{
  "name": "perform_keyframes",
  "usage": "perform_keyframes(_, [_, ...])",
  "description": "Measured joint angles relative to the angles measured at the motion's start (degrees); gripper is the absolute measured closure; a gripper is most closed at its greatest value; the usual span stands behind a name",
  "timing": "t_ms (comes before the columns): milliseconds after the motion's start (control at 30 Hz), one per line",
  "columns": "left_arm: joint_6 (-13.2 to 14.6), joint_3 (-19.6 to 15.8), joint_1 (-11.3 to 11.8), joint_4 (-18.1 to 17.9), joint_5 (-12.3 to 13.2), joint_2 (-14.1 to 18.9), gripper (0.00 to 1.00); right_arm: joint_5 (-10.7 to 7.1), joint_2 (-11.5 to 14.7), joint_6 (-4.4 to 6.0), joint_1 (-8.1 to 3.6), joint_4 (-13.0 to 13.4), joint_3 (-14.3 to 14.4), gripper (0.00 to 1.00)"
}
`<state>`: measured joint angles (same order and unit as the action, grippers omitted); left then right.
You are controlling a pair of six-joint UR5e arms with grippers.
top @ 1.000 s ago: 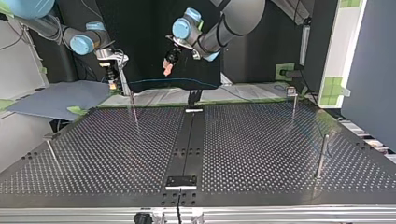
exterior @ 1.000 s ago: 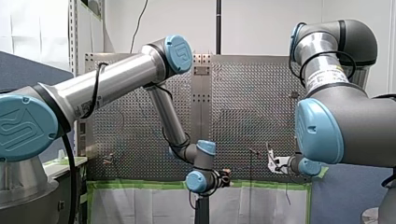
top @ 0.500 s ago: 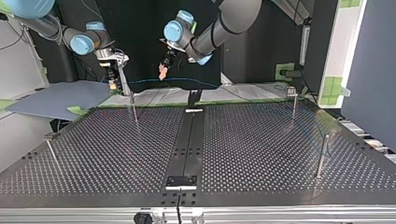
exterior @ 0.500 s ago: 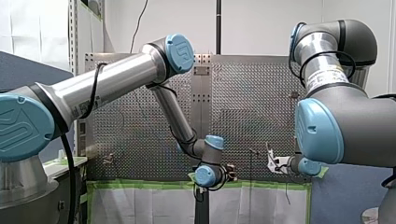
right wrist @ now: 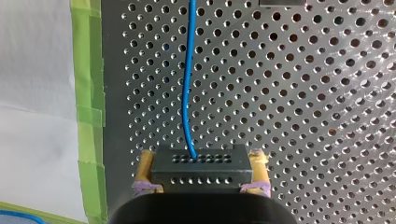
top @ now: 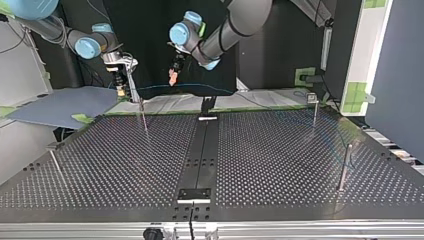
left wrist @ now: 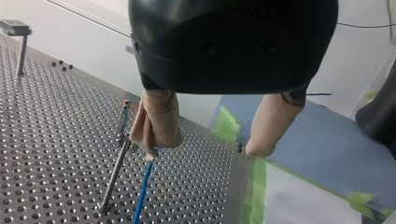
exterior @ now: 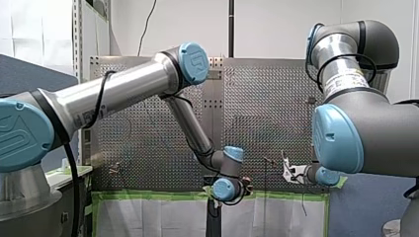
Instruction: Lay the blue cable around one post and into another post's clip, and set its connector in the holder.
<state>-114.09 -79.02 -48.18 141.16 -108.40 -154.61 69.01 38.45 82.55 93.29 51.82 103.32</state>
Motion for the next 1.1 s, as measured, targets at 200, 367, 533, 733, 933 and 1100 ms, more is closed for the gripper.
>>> perform_keyframes(200, [-1.40,3.39,-0.45,-0.12,-1.13,-0.59,0.00,-0.03,0.08,0.00,-0.07,-0.01,0.00,1.00])
perform_keyframes(367, [-1.24,6.49,-0.59,0.20,-1.32,-0.61,0.00,-0.01,0.09,0.20,-0.24,0.16,0.00,1.00])
perform_keyframes(533, [-1.00,8.14,-0.76,-0.15,-1.60,-0.63,0.00,-0.06,0.10,0.25,-0.25,0.16,0.00,1.00])
perform_keyframes(733, [-0.92,8.36,-0.35,-0.51,-2.39,-0.68,0.00,-0.09,0.17,0.05,-0.30,-0.04,0.00,1.00])
perform_keyframes(933, [-0.62,8.66,0.29,-0.66,-3.79,-0.70,0.00,-0.12,0.21,0.00,-0.35,-0.22,0.00,1.00])
perform_keyframes(1100, [0.45,9.52,0.27,-0.06,-4.15,-0.77,0.00,-0.78,1.12,0.14,-0.48,-0.38,-0.01,1.00])
